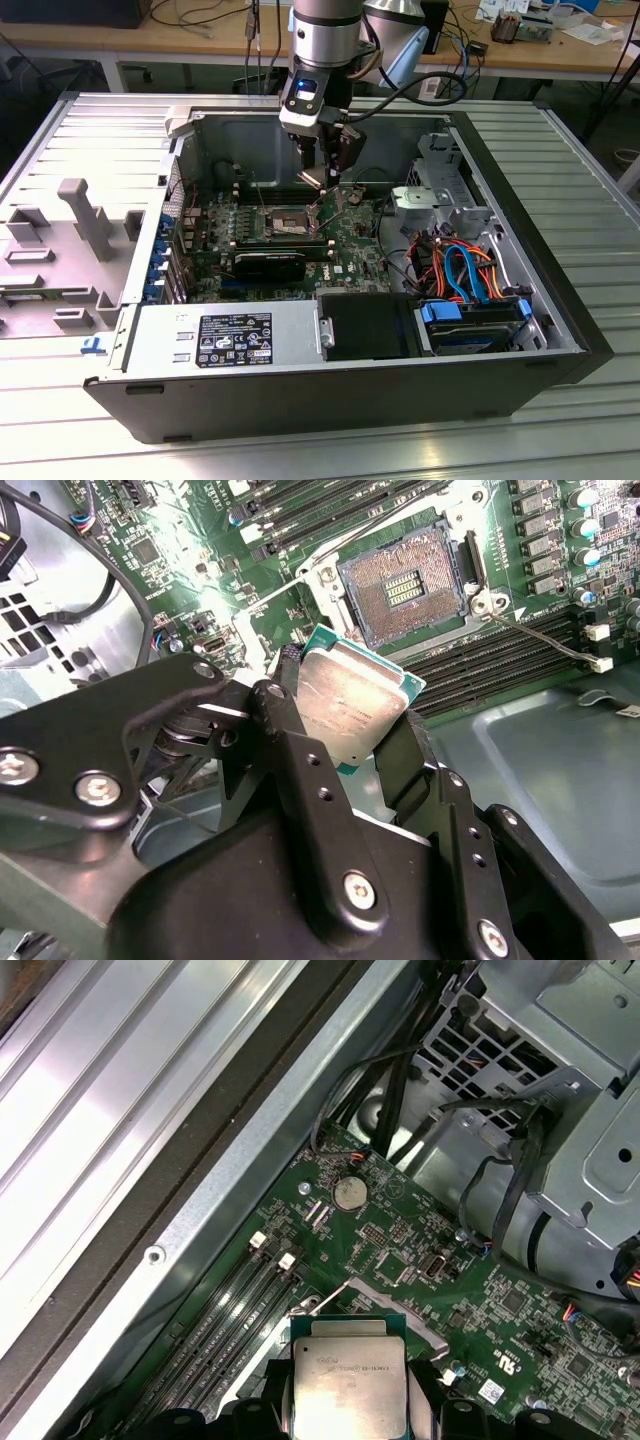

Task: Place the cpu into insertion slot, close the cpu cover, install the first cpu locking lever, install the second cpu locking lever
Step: 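Place the cpu into insertion slot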

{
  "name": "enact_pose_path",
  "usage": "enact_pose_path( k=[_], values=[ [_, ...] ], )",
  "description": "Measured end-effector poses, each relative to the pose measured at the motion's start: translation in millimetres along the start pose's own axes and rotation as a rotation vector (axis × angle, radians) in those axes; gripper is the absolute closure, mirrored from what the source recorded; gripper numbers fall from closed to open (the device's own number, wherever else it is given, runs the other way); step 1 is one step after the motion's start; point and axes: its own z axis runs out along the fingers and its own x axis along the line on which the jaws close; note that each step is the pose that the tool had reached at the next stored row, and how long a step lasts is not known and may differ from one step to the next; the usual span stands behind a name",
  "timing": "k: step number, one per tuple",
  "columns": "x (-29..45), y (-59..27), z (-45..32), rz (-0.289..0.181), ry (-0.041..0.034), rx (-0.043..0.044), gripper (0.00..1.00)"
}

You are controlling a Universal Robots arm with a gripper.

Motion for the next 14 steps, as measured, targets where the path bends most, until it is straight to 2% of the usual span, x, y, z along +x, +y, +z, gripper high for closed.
enact_pose_path(
  k=[14],
  values=[
    [0.0,0.0,0.0,0.019,-0.0038,0.0042,0.46]
  ],
)
